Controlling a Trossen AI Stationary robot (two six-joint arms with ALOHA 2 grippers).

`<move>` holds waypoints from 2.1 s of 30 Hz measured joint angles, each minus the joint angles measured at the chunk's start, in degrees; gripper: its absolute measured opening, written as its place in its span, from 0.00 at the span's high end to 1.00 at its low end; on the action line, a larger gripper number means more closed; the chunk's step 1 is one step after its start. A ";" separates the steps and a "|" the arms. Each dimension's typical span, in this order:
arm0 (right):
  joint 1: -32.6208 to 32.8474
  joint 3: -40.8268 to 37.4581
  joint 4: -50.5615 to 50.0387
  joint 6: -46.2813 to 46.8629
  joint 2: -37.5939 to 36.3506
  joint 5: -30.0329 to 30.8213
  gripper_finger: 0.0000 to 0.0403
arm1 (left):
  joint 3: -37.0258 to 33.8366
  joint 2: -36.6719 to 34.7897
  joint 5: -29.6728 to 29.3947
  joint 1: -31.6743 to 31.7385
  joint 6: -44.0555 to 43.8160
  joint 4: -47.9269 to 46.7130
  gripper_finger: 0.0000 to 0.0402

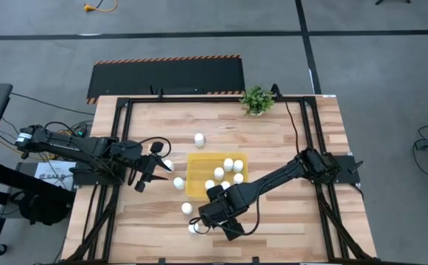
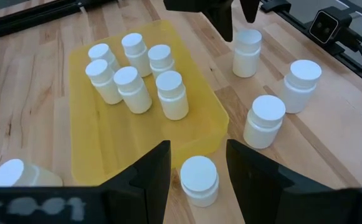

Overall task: Pick and place pill bottles into a basket
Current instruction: Put the white pill bottle into the yellow bin

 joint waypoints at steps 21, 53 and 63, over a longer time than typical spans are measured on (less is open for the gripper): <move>0.98 -0.02 3.72 0.02 3.34 -0.51 0.38 | 0.00 0.00 0.04 0.00 -0.17 -0.13 0.64; -0.26 -0.02 3.81 0.48 3.33 0.08 0.63 | 0.00 0.00 0.08 0.00 -0.51 -0.13 0.64; -0.89 -0.02 3.05 4.33 3.20 0.20 0.57 | 0.00 0.00 0.07 0.00 -0.70 -0.13 0.64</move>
